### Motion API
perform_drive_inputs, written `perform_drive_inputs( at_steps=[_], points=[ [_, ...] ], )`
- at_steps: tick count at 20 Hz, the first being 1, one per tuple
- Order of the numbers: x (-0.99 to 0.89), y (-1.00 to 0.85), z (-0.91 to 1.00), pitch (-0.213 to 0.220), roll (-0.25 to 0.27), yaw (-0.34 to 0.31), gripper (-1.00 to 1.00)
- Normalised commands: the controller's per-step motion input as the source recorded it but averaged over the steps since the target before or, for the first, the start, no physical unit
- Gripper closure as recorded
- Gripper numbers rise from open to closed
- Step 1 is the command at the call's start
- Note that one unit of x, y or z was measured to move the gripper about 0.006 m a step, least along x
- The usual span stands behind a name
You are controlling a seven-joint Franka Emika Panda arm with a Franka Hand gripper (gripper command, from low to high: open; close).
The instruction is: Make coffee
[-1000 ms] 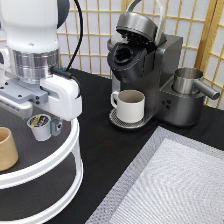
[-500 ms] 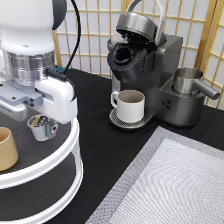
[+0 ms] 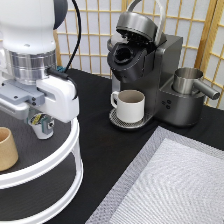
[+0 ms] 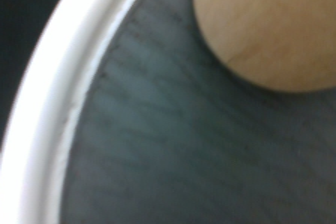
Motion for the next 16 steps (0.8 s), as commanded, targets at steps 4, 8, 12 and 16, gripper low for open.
perform_drive_inputs(
  at_steps=[4,8,12,16],
  points=[
    [0.52,0.41,0.84,-0.001,0.138,0.017,1.00],
    [0.44,0.54,0.62,0.000,0.219,0.006,1.00],
    [0.35,0.63,0.44,0.039,0.292,0.007,1.00],
    [0.25,0.63,0.35,0.076,0.323,0.001,1.00]
  ],
)
